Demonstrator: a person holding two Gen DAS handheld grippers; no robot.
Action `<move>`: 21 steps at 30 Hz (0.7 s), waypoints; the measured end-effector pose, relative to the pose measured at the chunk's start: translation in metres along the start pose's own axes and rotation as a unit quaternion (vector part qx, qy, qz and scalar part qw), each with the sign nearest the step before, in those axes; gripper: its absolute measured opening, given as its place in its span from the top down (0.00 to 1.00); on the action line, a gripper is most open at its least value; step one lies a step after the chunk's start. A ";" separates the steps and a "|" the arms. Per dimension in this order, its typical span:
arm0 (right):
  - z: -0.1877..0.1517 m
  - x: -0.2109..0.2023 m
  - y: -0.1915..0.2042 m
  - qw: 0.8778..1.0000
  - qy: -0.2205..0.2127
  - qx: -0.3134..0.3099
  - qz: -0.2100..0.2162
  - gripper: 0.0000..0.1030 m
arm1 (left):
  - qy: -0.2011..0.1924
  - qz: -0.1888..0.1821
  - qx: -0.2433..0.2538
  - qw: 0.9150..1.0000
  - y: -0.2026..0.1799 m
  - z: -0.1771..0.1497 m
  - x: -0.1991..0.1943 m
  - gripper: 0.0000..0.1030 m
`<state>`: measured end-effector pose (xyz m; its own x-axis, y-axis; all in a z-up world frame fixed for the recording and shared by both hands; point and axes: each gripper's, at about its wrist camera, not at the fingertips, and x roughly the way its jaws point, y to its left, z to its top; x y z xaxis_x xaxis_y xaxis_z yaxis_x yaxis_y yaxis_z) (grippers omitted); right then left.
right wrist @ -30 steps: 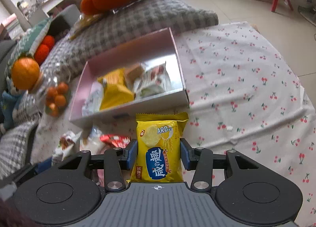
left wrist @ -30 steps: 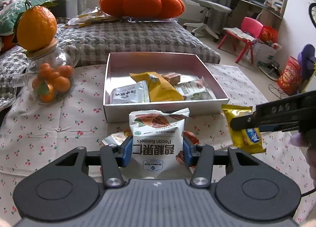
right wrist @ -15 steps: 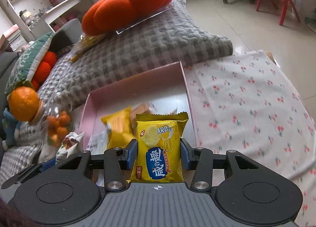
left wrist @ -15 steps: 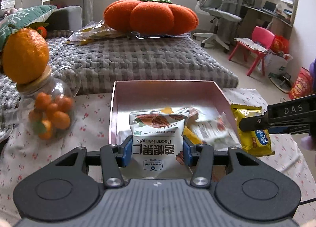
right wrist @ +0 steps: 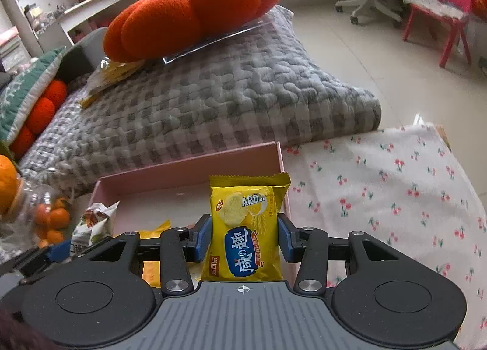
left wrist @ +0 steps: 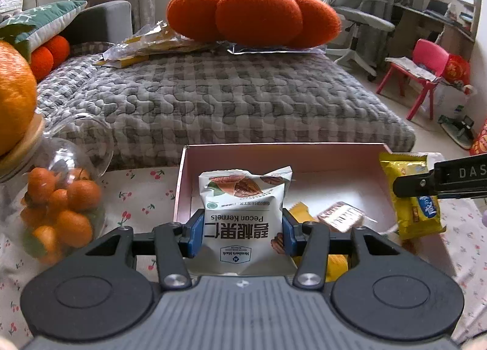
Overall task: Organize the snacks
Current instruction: 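Carry both snacks into the pink box and open both grippers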
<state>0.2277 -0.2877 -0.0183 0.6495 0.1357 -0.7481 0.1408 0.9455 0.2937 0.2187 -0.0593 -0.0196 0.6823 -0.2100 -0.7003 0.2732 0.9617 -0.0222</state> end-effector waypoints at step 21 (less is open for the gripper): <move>-0.002 0.004 0.009 1.000 -0.018 -0.015 0.011 0.28 | -0.016 -0.004 0.022 1.000 -0.004 0.002 0.005 0.27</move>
<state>0.2298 -0.2776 -0.0195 0.6793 0.1462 -0.7191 0.1042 0.9508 0.2918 0.2223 -0.0648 -0.0220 0.7005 -0.2238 -0.6776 0.3085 0.9512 0.0046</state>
